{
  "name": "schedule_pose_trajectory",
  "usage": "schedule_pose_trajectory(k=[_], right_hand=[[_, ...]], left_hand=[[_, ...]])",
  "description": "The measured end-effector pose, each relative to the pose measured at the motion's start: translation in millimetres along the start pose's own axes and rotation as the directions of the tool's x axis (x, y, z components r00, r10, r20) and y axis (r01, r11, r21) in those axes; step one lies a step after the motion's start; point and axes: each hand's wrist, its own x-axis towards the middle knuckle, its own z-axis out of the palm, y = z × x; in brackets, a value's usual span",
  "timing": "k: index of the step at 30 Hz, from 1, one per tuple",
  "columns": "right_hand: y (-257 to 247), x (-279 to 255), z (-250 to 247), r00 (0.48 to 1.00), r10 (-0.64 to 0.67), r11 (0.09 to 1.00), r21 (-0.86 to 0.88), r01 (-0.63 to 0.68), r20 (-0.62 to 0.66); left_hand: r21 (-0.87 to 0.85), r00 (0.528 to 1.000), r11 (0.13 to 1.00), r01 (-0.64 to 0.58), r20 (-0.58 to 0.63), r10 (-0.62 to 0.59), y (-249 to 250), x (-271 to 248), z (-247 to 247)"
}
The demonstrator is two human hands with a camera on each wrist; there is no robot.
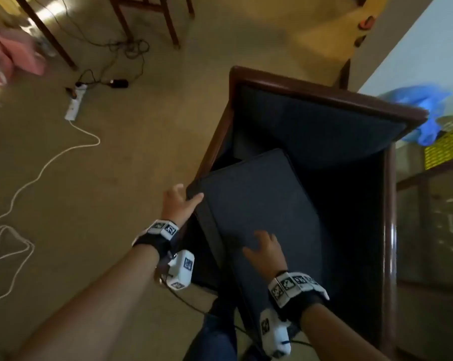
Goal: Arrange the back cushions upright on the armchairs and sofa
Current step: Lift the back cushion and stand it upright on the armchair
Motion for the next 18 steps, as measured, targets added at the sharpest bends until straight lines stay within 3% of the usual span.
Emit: schedule_pose_trajectory(k=[6, 9, 12, 15, 18], right_hand=[[-45.6, 75.7, -23.5, 0.978, -0.153, 0.988, -0.026, 0.151, -0.142], [-71.7, 127.3, -57.2, 0.963, -0.270, 0.922, -0.282, 0.264, 0.018], [-101.0, 173.7, -79.4, 0.937, -0.291, 0.785, -0.512, 0.349, 0.192], [-120.9, 213.9, -83.1, 0.915, -0.256, 0.644, -0.651, 0.403, 0.313], [-137.2, 242.3, -81.0, 0.886, -0.167, 0.494, -0.741, 0.454, 0.432]], left_hand=[[0.033, 0.960, 0.992, 0.122, 0.251, -0.126, 20.8, 41.8, 7.9], [0.052, 0.964, 0.991, 0.127, 0.229, -0.135, 12.6, 48.0, 19.1], [0.060, 0.976, 0.993, 0.102, 0.190, -0.112, 5.7, 47.0, 26.4], [0.021, 0.971, 0.989, 0.146, 0.191, -0.147, 2.1, 52.5, 24.4], [0.026, 0.918, 0.968, 0.249, 0.311, -0.244, 1.0, 61.1, 18.3]])
